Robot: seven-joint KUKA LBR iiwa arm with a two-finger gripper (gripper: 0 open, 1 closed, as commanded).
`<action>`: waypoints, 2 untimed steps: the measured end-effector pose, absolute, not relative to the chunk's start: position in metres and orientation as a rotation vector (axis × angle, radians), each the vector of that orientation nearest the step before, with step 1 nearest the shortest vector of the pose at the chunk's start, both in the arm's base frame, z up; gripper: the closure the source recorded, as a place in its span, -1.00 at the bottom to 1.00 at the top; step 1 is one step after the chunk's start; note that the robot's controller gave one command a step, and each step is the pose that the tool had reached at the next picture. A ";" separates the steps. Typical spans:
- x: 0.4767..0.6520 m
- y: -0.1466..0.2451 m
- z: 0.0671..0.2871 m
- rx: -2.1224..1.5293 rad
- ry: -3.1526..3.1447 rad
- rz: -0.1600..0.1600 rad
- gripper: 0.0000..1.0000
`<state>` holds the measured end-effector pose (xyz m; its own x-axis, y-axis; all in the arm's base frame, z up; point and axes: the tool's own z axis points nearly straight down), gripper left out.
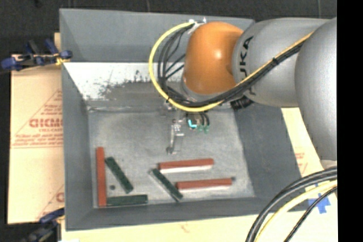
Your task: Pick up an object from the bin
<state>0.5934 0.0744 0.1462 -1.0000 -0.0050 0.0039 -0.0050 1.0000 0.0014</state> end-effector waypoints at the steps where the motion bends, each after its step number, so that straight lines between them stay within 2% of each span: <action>1: 0.595 0.074 0.151 0.005 -3.144 -0.003 -1.00; 2: 0.545 0.048 0.081 0.089 -3.147 0.001 -1.00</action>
Offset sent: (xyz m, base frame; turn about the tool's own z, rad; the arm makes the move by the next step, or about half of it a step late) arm -0.0567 -0.0291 -0.0762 -0.0584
